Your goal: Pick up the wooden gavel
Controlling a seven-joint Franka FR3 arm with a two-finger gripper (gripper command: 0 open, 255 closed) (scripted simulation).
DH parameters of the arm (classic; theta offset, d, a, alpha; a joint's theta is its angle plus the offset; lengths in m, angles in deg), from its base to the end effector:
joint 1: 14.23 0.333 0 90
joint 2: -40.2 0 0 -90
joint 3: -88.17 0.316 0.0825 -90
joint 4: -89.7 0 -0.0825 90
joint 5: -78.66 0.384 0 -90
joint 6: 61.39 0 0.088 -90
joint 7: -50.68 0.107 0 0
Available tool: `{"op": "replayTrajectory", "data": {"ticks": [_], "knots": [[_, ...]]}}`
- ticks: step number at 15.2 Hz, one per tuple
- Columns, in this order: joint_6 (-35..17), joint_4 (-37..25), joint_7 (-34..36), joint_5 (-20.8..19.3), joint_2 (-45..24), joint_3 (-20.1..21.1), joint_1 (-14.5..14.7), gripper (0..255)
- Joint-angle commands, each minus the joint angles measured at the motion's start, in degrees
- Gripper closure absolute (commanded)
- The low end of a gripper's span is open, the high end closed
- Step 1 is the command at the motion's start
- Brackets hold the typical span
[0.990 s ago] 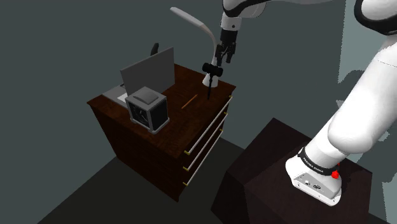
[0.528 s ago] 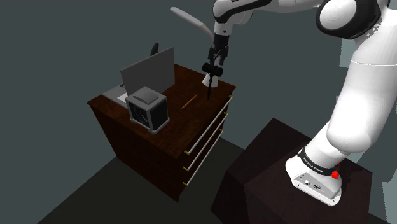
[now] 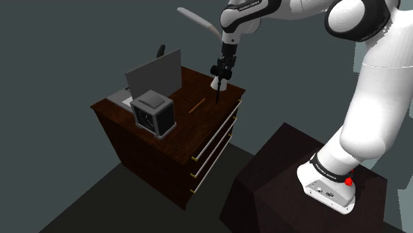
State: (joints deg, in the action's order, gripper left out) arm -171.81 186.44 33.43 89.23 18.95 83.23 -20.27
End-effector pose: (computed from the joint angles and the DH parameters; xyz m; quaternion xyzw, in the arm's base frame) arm 0.6344 -0.1050 0.3740 -0.9954 -0.0186 0.0461 0.0820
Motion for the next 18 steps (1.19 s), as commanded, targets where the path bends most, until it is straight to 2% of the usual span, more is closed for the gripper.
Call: {"op": "replayTrajectory", "data": {"ticks": [1,9,18], "knots": [[-0.1,0.2,0.0,0.0,0.0,0.0,0.0,255],[-0.1,-0.1,0.0,0.0,-0.2,0.0,0.0,255],[5.9,-4.2,1.0,-0.5,1.8,-0.1,0.0,255]]}}
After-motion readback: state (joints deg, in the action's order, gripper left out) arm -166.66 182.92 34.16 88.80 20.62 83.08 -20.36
